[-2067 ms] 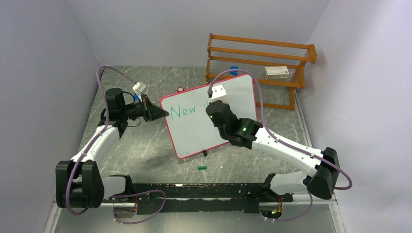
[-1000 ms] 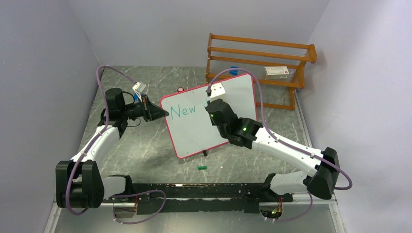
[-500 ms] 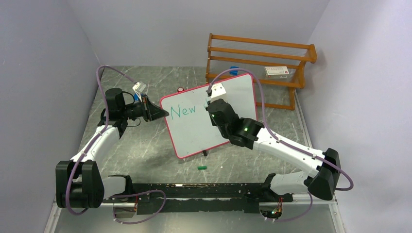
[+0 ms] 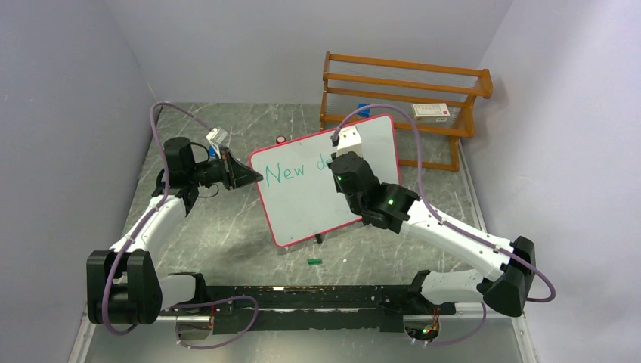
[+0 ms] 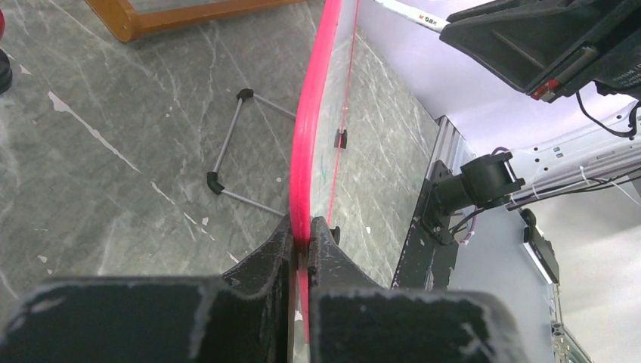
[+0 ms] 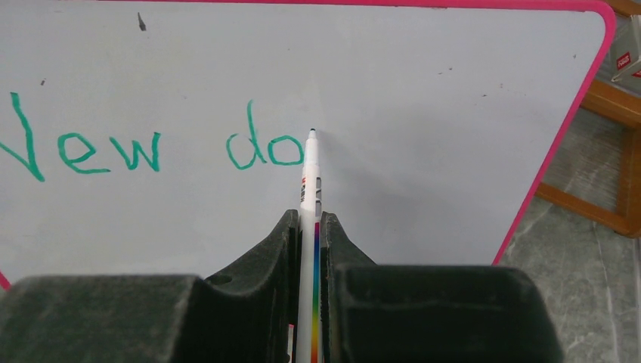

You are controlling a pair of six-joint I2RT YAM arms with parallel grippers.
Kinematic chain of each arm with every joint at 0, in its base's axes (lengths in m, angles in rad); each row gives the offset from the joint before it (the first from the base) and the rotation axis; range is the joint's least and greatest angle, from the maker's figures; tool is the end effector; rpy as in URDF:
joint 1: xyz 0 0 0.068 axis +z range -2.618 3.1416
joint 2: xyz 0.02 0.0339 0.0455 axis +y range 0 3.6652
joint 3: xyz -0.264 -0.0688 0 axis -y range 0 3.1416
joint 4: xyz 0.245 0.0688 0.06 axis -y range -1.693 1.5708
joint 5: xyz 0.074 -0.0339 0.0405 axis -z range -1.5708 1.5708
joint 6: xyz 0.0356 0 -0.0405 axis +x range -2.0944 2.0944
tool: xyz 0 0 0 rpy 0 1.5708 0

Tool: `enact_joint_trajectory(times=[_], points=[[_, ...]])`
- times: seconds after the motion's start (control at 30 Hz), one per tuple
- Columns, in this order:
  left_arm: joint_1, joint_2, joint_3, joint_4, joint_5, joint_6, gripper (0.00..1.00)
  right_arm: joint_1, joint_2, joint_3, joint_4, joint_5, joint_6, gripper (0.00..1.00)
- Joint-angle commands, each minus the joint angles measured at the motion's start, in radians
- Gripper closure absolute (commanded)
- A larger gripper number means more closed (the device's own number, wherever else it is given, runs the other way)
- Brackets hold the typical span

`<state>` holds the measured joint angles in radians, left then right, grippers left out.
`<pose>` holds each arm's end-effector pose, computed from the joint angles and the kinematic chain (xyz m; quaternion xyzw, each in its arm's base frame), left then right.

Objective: Write a sentence on the whiteboard

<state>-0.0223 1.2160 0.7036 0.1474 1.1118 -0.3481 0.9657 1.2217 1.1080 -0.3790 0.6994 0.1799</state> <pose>0.2543 -0.0376 0.2612 0.1818 0.7389 -0.5159 0.3934 0.1719 0.2083 0.3455 -0.1462 0.8122 0.0143 0.5646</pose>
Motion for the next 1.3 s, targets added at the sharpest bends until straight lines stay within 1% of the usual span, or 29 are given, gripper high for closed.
enact_joint_trajectory(times=[0.0,0.77,1.27], points=[[0.019,0.005,-0.003,0.012,-0.018,0.024,0.95,-0.014,0.007,-0.014,-0.003,0.023,0.011,1.0],[0.019,0.005,-0.006,0.017,-0.015,0.023,0.95,-0.039,0.043,-0.021,0.019,-0.043,0.012,1.0],[0.019,0.005,-0.003,0.009,-0.02,0.027,0.95,-0.042,0.02,-0.04,-0.012,-0.055,0.024,1.0]])
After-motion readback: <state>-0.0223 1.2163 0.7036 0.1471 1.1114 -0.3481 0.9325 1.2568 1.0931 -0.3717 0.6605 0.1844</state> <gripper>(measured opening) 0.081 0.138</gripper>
